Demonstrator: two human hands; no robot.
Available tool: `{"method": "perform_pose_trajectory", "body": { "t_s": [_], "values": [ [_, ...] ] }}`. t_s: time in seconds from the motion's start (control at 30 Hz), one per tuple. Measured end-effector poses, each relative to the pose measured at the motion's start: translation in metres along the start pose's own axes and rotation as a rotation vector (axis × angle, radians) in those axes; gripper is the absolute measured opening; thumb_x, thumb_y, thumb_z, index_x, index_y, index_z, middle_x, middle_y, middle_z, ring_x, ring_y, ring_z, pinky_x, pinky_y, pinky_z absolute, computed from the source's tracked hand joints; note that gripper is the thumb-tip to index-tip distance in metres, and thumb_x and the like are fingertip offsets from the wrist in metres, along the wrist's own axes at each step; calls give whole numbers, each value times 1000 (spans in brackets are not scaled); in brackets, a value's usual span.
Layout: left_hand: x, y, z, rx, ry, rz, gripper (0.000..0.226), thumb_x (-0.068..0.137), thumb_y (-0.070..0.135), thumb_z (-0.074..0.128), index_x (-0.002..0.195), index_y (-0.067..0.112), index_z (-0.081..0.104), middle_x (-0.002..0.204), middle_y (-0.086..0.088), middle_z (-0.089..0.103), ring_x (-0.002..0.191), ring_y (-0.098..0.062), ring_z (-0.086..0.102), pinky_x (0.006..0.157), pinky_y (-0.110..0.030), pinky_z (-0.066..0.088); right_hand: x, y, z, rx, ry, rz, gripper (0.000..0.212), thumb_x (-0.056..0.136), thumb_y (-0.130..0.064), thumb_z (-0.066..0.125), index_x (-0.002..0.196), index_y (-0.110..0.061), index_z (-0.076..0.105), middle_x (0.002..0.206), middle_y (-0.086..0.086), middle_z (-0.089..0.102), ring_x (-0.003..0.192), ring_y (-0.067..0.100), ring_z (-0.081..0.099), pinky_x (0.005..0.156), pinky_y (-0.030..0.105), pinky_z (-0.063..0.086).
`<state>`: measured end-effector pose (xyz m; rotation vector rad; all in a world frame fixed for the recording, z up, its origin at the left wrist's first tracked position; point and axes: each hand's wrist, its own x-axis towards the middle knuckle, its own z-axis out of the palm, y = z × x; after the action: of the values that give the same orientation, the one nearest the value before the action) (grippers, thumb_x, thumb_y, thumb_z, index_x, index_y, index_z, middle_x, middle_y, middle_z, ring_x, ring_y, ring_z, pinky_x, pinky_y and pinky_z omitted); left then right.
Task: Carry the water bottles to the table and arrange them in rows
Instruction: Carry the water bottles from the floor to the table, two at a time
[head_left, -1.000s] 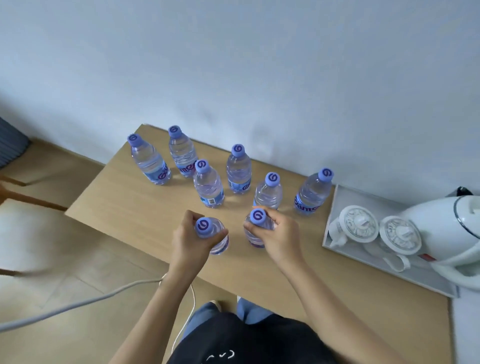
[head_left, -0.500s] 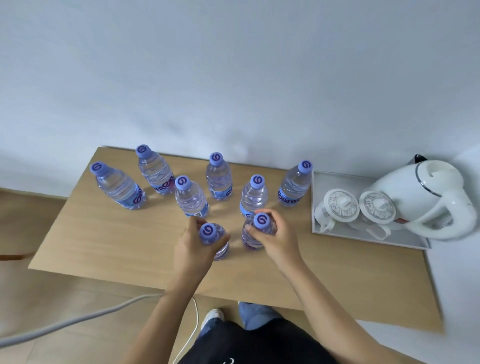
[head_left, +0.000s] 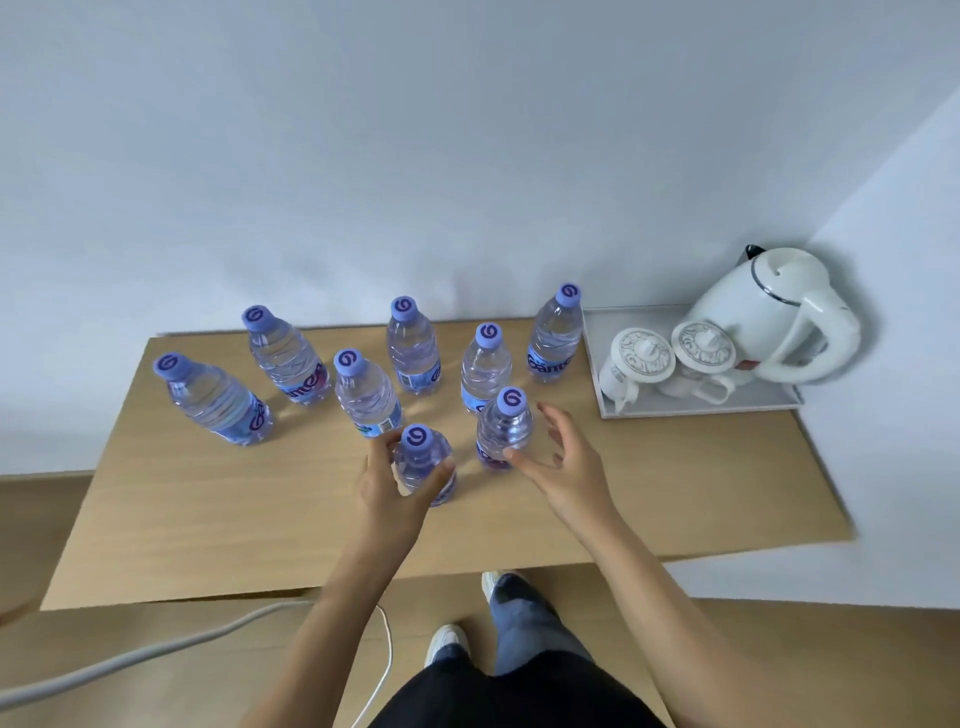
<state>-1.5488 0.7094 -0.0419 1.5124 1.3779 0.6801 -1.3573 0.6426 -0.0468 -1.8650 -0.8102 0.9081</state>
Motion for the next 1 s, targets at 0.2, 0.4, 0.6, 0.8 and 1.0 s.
{"method": "perform_pose_trajectory", "body": {
  "t_s": [0.2,0.4,0.6,0.8,1.0],
  "values": [
    [-29,3,-13,-50,-2,42,53,84,30,74,127,21,45,129,7,51,118,-9,50,95,-36,46,-54,19,-1,78,110,106,63,84,-21,78,139,-25,48,134,-12,50,128,11,47,100,24,38],
    [-63,-9,12,58,-109,32,56,89,26,69,134,13,39,130,6,41,122,-20,48,99,-43,45,-114,49,-29,132,238,195,54,87,-25,75,133,-35,49,138,-11,51,124,7,48,101,25,40],
    [-106,9,73,161,-363,108,53,89,31,68,132,14,43,132,4,47,110,-15,54,87,-32,47,-167,85,-85,232,426,269,54,85,-30,77,132,-36,51,129,-18,53,126,7,49,106,32,44],
    [-172,50,172,189,-585,213,50,91,30,65,133,13,43,131,1,51,107,-14,57,85,-29,46,-228,128,-169,297,599,289,53,84,-28,79,130,-36,53,130,-11,56,120,2,52,89,8,42],
    [-277,87,295,192,-796,248,44,92,29,66,130,16,48,127,2,55,109,-14,59,88,-34,51,-308,184,-283,295,756,339,56,86,-23,76,137,-24,52,133,-6,55,122,10,52,104,31,46]
  ]
}}
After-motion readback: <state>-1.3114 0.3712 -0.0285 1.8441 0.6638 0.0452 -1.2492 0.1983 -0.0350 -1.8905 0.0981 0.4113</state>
